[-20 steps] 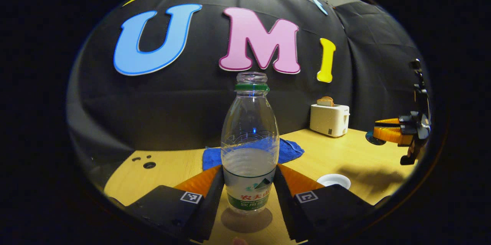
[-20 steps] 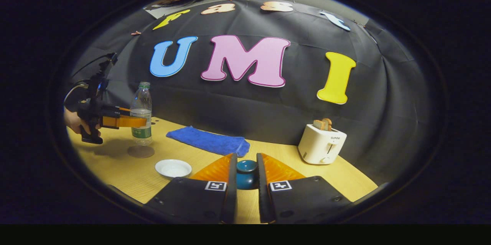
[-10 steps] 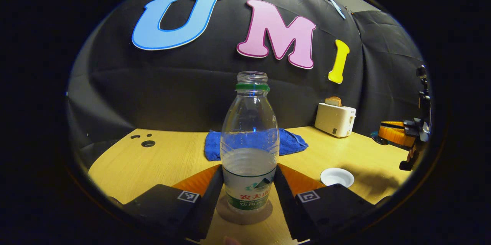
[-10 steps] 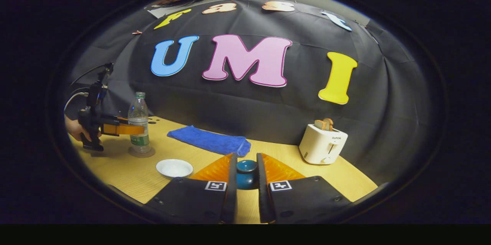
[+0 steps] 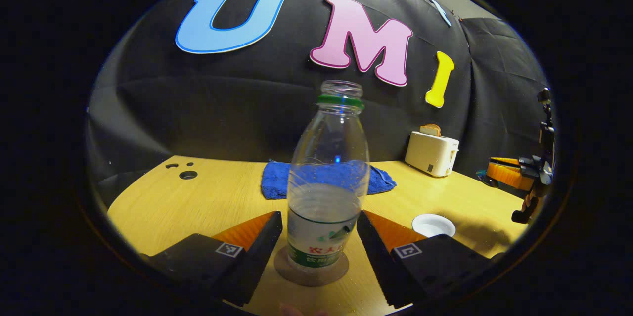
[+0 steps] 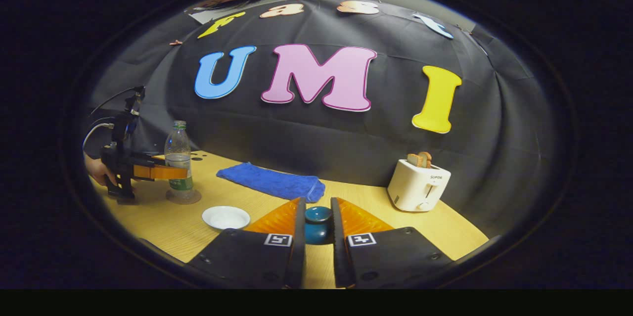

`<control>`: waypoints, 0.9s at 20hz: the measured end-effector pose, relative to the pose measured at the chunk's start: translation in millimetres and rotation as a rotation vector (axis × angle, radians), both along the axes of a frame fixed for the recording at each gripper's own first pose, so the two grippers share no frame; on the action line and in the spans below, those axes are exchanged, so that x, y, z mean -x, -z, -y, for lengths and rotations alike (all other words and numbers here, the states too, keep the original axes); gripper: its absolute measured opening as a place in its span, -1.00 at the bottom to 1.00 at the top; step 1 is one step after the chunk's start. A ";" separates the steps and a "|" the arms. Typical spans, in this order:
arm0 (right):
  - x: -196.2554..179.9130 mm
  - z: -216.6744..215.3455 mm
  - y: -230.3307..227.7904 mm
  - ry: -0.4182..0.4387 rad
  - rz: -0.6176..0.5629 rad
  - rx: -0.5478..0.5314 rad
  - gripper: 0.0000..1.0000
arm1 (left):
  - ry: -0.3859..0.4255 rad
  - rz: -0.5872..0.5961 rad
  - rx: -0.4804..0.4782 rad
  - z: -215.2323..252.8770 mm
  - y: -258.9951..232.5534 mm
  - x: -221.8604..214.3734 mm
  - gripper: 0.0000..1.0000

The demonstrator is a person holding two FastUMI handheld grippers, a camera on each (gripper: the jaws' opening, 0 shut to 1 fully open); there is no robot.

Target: Open the teacup lid with one hand, grasp the water bottle and pour water into the teacup with the other hand; after pouring, place the water bottle on the coaster and then close the teacup lid.

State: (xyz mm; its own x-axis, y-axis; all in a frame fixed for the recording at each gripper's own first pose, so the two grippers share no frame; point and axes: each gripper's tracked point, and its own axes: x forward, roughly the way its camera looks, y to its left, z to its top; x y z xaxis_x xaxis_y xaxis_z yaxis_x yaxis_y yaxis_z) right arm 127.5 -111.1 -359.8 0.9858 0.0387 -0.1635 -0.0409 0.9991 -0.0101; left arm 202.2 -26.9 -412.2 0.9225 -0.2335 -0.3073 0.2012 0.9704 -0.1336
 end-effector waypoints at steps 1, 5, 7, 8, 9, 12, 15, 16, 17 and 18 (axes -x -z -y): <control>-1.1 -2.7 0.4 -0.006 -0.001 -0.005 -0.57 | -0.003 0.000 0.003 -0.7 0.9 0.8 0.90; -5.7 -21.6 -2.6 -0.037 0.006 -0.061 -0.48 | -0.014 -0.034 0.002 -6.9 10.7 10.3 0.91; -10.3 -38.0 -4.5 -0.061 0.013 -0.101 -0.57 | -0.016 -0.056 -0.006 -11.4 16.9 21.0 0.91; -12.9 -47.6 -4.8 -0.076 0.014 -0.119 -0.48 | -0.023 -0.066 -0.014 -15.7 20.8 27.4 0.91; -15.9 -57.5 -3.8 -0.092 0.013 -0.134 -0.48 | -0.032 -0.074 -0.023 -20.2 25.2 33.8 0.91; -24.6 -86.3 1.1 -0.136 0.001 -0.160 -0.48 | -0.042 -0.077 -0.056 -27.5 22.7 51.5 0.90; -30.0 -108.6 9.8 -0.170 -0.022 -0.184 -0.47 | -0.048 -0.070 -0.122 -33.5 18.9 65.1 0.92; -31.4 -113.6 12.5 -0.175 -0.029 -0.188 -0.47 | -0.047 -0.069 -0.133 -33.4 15.8 70.7 0.91; -33.1 -118.3 17.1 -0.181 -0.045 -0.194 -0.57 | -0.045 -0.063 -0.143 -33.8 11.7 75.9 0.91; -34.2 -122.7 21.4 -0.188 -0.060 -0.203 -0.47 | -0.041 -0.055 -0.148 -32.7 6.7 79.8 0.91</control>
State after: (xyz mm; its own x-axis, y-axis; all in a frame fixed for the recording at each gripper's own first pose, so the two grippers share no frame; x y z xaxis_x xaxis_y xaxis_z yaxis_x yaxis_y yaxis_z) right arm 161.7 11.6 -381.2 0.9469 0.2581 -0.1919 -0.2203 0.9551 0.1980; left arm 122.4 5.8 -418.9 0.9114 -0.1445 -0.3854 0.1572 0.9876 0.0015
